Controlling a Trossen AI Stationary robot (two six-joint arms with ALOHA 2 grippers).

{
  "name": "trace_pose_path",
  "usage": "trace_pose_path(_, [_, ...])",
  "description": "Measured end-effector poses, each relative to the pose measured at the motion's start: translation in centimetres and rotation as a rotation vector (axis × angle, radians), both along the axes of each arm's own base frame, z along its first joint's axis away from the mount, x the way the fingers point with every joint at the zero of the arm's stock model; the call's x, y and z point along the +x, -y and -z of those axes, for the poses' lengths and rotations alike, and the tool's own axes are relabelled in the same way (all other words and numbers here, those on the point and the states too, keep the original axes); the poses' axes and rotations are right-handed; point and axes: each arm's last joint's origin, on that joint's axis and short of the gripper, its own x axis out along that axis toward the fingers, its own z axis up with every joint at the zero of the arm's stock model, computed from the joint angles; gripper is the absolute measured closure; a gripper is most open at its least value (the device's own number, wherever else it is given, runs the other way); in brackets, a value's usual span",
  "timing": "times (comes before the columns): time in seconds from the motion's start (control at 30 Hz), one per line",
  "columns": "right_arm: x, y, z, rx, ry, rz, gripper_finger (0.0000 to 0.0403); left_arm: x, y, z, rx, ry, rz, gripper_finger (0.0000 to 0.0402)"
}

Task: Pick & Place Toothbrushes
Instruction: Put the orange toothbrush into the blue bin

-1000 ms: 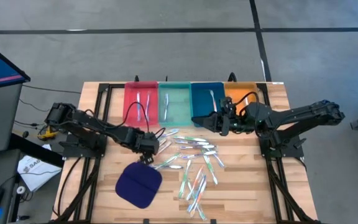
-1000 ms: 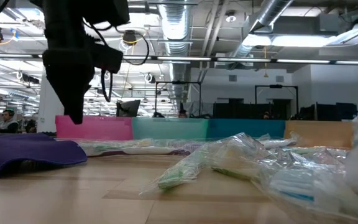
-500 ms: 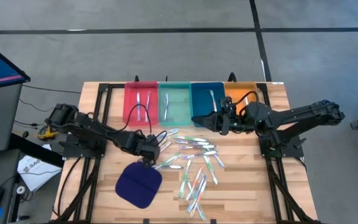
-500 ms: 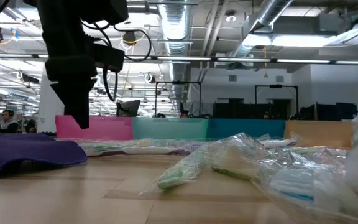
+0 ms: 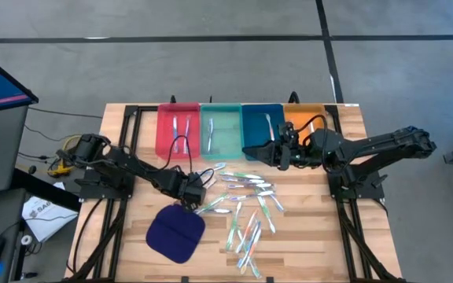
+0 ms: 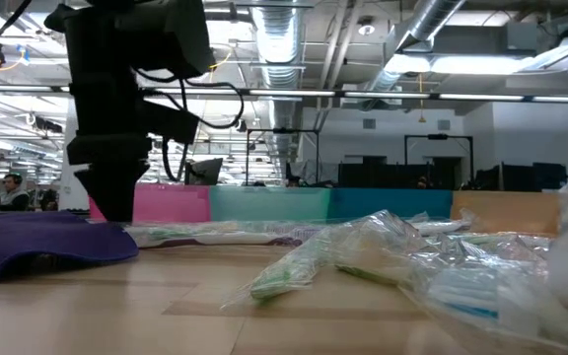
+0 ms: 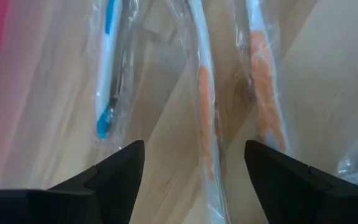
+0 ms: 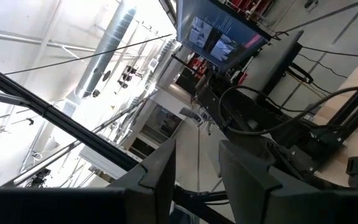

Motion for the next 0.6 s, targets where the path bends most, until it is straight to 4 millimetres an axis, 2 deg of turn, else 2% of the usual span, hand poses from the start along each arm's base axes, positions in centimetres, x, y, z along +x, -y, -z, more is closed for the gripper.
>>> trace_pose_path(0.13, [0.00,-0.01,0.00,0.000,0.000,0.000,0.0285,0.18,0.32,0.49,-0.014,-0.006,0.002,0.0132])
trace_pose_path(0.27, [0.00,-0.01,0.00,0.000,0.000,0.000,0.0285,0.36,0.28,0.74,-0.032,-0.011,-0.003,0.0169])
trace_pose_path(0.37, [0.00,0.00,0.00,0.000,0.000,0.000,0.0285,0.53,0.09,0.78,-0.056,-0.004,-0.012,0.0220])
trace_pose_path(0.6, [-0.01,-0.05,0.00,-0.001,0.000,-0.002,0.0285,0.81,-0.18,0.63,-0.136,0.012,-0.014,0.0379])
